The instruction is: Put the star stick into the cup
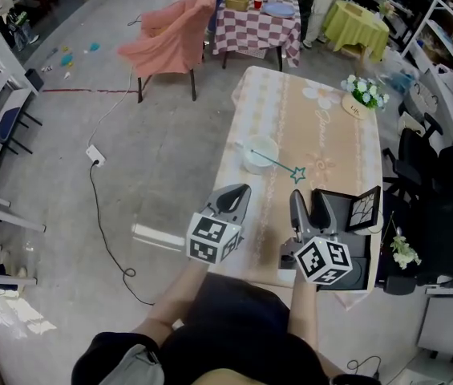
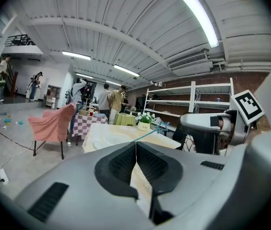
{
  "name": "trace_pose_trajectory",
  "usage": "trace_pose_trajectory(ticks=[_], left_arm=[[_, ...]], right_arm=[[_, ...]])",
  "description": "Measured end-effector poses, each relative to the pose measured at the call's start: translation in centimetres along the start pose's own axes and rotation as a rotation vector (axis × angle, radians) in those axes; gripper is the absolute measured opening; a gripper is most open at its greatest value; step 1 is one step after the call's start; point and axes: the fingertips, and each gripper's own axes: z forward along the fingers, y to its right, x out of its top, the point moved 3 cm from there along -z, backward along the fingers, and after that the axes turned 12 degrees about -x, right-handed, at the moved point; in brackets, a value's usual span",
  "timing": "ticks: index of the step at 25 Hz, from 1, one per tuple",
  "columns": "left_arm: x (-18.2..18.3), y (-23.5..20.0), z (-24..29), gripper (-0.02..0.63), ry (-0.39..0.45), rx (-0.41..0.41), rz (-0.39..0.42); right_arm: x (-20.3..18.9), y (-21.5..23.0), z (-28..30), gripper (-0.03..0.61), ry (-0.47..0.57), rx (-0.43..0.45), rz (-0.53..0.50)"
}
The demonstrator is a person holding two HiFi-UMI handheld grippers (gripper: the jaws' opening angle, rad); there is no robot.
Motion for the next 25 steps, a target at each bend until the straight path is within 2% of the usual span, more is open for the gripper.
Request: trace_pose_trajectory(ticks=[6, 14, 18, 21, 25], left_arm=[[0.3, 0.0, -1.5, 0.013, 0.042, 0.004, -0.041], [0.7, 0.3, -2.4, 0.012, 0.066, 0.012, -0.039], [0.5, 0.4, -2.4, 0.013, 0.071, 0.013, -0.039], [0.5, 0.3, -2.4, 0.013, 0.072, 0.015, -0.041], [0.8, 0.4, -2.2, 0.012, 0.078, 0.013, -0.038]], right_arm=[[-0.9, -0.6, -0.9, 0.264, -0.021, 0.011, -0.004], [-1.8, -1.0, -1.0, 0.248, -0.058, 0.024, -0.012], [-2.1, -0.8, -1.0, 0.162, -0.06, 0.021, -0.022], [-2.1, -0.8, -1.0, 0.026, -0.055, 0.022, -0.025], [-1.9, -1.1, -1.0, 0.005, -0.055, 0.038, -0.029]])
